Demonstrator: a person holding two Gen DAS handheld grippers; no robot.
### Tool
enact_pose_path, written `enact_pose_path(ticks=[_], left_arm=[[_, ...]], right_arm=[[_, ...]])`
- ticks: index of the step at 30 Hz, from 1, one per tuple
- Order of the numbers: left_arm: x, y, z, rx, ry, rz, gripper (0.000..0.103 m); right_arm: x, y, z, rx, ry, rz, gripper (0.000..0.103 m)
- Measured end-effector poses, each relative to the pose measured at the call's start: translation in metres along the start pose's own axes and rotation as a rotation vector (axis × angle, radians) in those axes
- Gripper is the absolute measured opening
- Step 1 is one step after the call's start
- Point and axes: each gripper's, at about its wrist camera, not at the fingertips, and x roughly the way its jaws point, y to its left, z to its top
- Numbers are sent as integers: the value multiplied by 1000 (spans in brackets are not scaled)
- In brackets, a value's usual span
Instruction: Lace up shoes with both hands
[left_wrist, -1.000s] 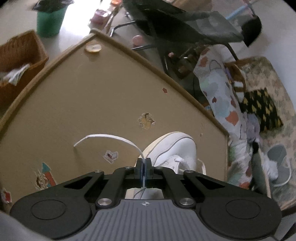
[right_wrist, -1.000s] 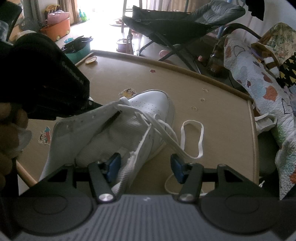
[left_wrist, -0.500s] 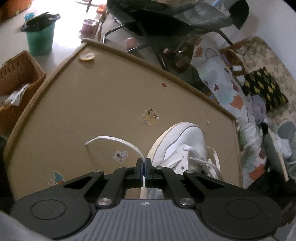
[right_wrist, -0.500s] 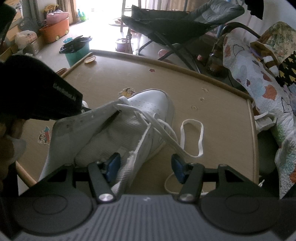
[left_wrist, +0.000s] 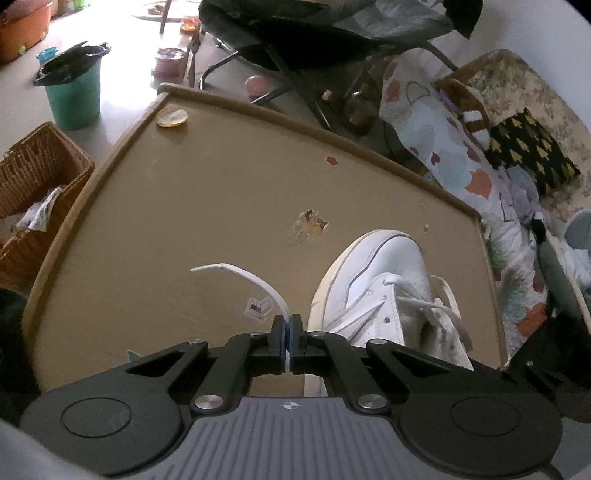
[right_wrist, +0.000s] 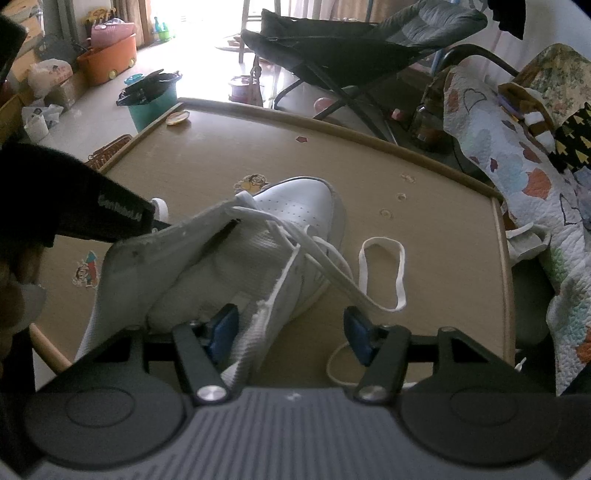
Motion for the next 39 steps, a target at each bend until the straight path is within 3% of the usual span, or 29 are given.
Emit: enact_pose_path(ticks=[21,39], left_arm=[[7,20,-13,67,77,-13,2],[-6,10,-6,260,108,95,3]], right_arm=[[-1,-3,2,-1,6,-1,64],[1,-6,0,12,7,8,64]])
